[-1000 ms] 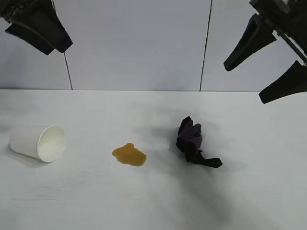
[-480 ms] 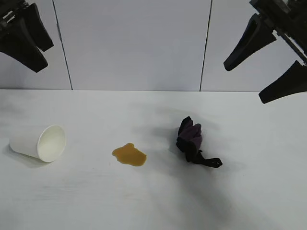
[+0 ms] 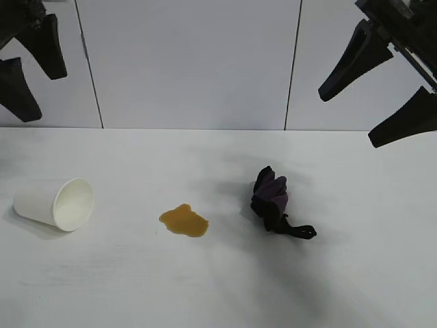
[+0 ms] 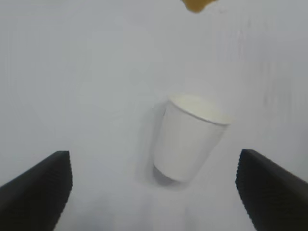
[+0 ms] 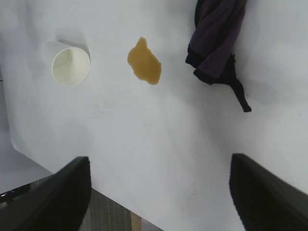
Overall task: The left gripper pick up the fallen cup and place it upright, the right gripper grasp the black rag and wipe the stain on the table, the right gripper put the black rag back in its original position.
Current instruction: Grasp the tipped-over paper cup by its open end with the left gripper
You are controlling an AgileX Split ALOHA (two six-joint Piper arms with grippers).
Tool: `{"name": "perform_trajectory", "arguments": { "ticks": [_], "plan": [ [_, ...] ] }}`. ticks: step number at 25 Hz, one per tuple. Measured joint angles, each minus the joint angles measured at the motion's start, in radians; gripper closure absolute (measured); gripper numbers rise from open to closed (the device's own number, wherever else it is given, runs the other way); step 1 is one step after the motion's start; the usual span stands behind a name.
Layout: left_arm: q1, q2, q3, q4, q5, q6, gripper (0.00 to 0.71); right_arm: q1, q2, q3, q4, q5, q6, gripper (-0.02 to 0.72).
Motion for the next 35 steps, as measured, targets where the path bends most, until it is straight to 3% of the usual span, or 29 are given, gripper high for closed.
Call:
{"name": "perform_trajectory", "arguments": {
  "ticks": [4, 12, 26, 35],
  "plan": [
    [-0.045, 0.0, 0.0, 0.067, -0.011, -0.026, 0.084, 0.0, 0.0, 0.0, 0.001, 0.0, 0.0, 0.159],
    [-0.049, 0.0, 0.134, 0.194, -0.088, -0.038, 0.088, 0.0, 0.0, 0.0, 0.001, 0.0, 0.0, 0.159],
    [-0.051, 0.0, 0.289, 0.212, -0.261, -0.002, 0.107, 0.0, 0.0, 0.0, 0.001, -0.001, 0.0, 0.159],
    [-0.069, 0.05, 0.302, 0.213, -0.303, 0.002, 0.137, 0.0, 0.0, 0.0, 0.001, -0.001, 0.0, 0.159]
  ]
}}
